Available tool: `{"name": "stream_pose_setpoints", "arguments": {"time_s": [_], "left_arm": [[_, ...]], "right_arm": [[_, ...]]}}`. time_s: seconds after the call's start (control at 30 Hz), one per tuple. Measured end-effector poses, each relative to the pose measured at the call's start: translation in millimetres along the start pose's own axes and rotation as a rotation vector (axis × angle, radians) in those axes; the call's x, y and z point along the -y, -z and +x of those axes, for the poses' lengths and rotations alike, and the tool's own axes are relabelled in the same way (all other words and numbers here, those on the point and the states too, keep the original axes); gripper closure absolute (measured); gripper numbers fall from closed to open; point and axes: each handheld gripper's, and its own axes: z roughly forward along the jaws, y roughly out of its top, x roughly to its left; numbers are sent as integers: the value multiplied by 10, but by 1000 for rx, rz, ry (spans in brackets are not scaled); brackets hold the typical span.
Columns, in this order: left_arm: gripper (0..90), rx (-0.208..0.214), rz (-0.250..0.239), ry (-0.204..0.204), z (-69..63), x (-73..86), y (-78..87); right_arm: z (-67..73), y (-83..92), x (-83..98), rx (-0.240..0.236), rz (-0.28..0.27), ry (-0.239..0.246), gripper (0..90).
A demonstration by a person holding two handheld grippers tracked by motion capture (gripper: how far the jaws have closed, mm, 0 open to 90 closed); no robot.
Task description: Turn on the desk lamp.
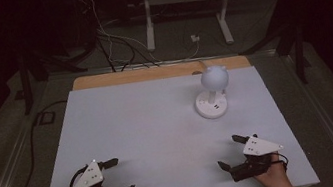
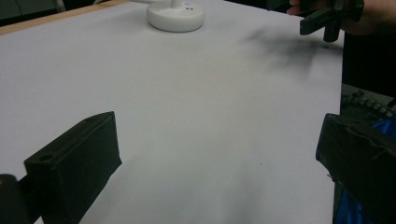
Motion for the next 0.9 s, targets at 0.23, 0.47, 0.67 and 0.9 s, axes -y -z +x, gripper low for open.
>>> {"name": "stream_pose_setpoints", "arguments": {"time_s": [0.23, 0.47, 0.67, 0.9], "left_arm": [[2, -2, -12, -6, -4, -19, -10], [2, -14, -14, -2, 37, -21, -41], [2, -15, -24, -1, 25, -24, -20], [2, -27, -42, 0, 33, -23, 4]], "right_arm": [[-26, -32, 19, -55, 28, -25, 0], [-34, -35, 31, -76, 51, -24, 0], [7, -1, -6, -66, 45, -14, 0], [62, 27, -88, -65, 35, -10, 0]]}}
